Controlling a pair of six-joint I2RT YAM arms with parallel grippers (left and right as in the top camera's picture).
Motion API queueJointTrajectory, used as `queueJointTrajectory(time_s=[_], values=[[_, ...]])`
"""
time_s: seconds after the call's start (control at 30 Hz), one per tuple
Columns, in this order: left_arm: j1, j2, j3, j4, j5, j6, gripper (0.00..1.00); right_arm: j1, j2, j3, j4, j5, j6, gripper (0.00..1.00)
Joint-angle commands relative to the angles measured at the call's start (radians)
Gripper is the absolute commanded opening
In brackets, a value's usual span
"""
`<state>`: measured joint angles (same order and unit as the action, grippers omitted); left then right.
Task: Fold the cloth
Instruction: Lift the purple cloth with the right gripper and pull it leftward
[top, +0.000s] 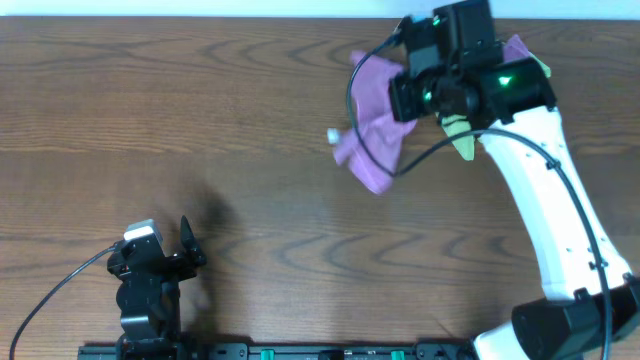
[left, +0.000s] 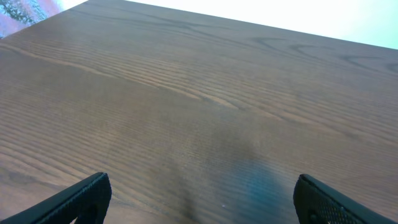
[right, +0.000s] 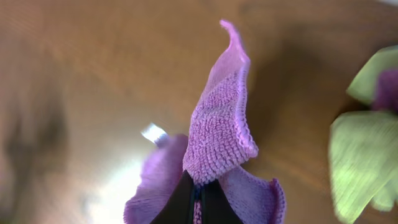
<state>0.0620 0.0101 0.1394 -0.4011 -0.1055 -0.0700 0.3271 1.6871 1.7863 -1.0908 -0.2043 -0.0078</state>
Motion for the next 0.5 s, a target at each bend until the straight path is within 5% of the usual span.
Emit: queueJointTrajectory(time_s=[0.0,0.27,0.47], values=[[0.004,-0.006,-0.02,-0.006,-0.008,0.014,0.95,0.045,-0.032,0.016,-0.065,0.006,-0.017,0.01],[0.004,-0.006,-0.02,-0.006,-0.008,0.014,0.95,0.081,-0.077,0.016,-0.208,0.006,-0.024,0.01],[0.004,-0.006,-0.02,-0.006,-0.008,0.014,0.95,0.098,-0.05,-0.029,-0.14,0.006,-0.034,0.01]])
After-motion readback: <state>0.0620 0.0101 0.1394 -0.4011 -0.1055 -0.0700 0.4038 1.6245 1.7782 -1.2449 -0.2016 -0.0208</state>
